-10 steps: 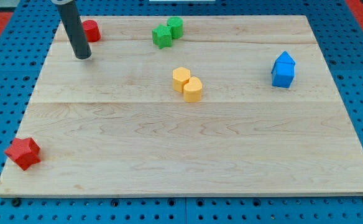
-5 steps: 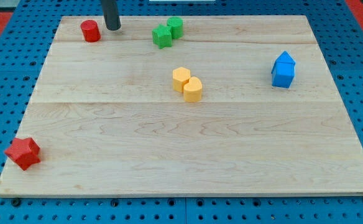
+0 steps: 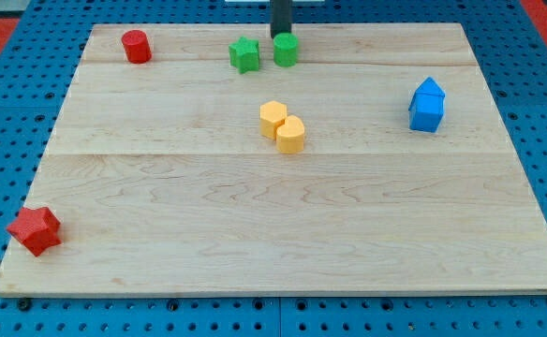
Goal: Move the green circle to the top of the yellow heart
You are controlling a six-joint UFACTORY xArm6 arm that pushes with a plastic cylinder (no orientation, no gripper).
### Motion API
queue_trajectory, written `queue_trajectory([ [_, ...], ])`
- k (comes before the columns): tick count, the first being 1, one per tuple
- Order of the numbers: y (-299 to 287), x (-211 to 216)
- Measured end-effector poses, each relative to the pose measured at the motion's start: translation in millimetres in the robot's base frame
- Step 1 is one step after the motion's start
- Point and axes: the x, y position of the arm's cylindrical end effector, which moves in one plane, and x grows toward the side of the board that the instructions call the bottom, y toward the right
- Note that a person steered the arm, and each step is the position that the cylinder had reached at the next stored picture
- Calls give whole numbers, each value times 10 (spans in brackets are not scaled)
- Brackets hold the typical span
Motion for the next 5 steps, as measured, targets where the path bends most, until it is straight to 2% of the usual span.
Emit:
queue_trajectory([
  [1, 218, 372],
  [2, 230, 120],
  [3, -28, 948],
  [4, -52, 461],
  [5, 3, -296],
])
